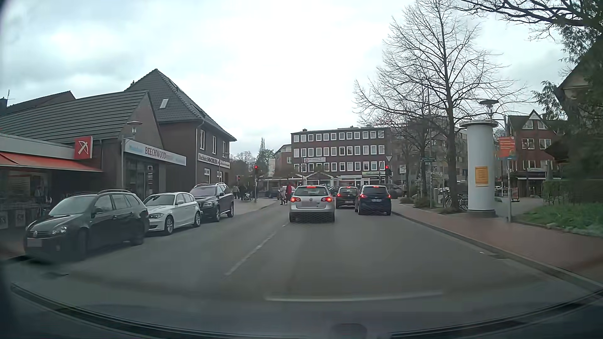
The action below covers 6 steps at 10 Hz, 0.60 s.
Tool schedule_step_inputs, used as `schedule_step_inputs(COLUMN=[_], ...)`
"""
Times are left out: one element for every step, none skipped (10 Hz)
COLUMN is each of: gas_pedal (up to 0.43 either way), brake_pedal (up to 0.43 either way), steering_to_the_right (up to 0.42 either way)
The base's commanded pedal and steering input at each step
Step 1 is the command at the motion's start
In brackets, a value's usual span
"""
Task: Follow the waypoints while adhering to traffic rules and regulations
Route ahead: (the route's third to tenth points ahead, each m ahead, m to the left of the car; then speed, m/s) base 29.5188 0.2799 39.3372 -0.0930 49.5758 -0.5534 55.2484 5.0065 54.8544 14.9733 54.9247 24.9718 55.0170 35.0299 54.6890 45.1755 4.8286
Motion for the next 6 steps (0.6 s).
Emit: schedule_step_inputs(gas_pedal=[0.020,0.079,0.079,0.079,0.079,0.079], brake_pedal=[0.006,0.000,0.000,0.000,0.000,0.000], steering_to_the_right=[0.001,0.001,-0.003,-0.009,-0.016,-0.025])
